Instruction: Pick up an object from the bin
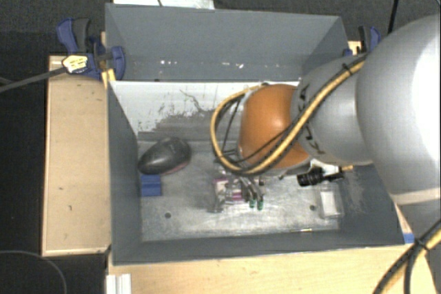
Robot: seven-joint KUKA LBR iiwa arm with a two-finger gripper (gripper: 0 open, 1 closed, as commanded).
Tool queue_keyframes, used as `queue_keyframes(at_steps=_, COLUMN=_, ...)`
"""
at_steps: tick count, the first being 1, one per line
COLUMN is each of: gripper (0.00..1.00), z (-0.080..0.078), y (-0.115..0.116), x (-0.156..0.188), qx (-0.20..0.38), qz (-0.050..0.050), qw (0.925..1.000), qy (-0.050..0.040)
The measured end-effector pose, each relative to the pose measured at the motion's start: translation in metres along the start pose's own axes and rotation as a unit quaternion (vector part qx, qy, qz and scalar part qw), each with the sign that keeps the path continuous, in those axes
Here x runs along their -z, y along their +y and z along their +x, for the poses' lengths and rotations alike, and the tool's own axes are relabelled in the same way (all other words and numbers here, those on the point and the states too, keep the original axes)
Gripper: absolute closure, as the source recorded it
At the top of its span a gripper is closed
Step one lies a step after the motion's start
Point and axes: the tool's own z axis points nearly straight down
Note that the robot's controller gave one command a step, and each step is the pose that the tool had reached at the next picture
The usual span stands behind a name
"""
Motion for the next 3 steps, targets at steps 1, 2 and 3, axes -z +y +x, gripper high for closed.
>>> queue_keyframes(at_steps=1, gripper=1.00, z=-0.004, y=-0.015, x=0.144, qx=0.051, qz=0.000, qw=0.9987, qy=-0.0053)
queue_keyframes(at_steps=2, gripper=0.00, z=-0.002, y=-0.015, x=0.139, qx=0.050, qz=0.000, qw=0.9987, qy=-0.0010)
queue_keyframes(at_steps=3, gripper=0.00, z=-0.037, y=-0.012, x=-0.011, qx=0.147, qz=0.001, qw=0.9892, qy=0.0007)
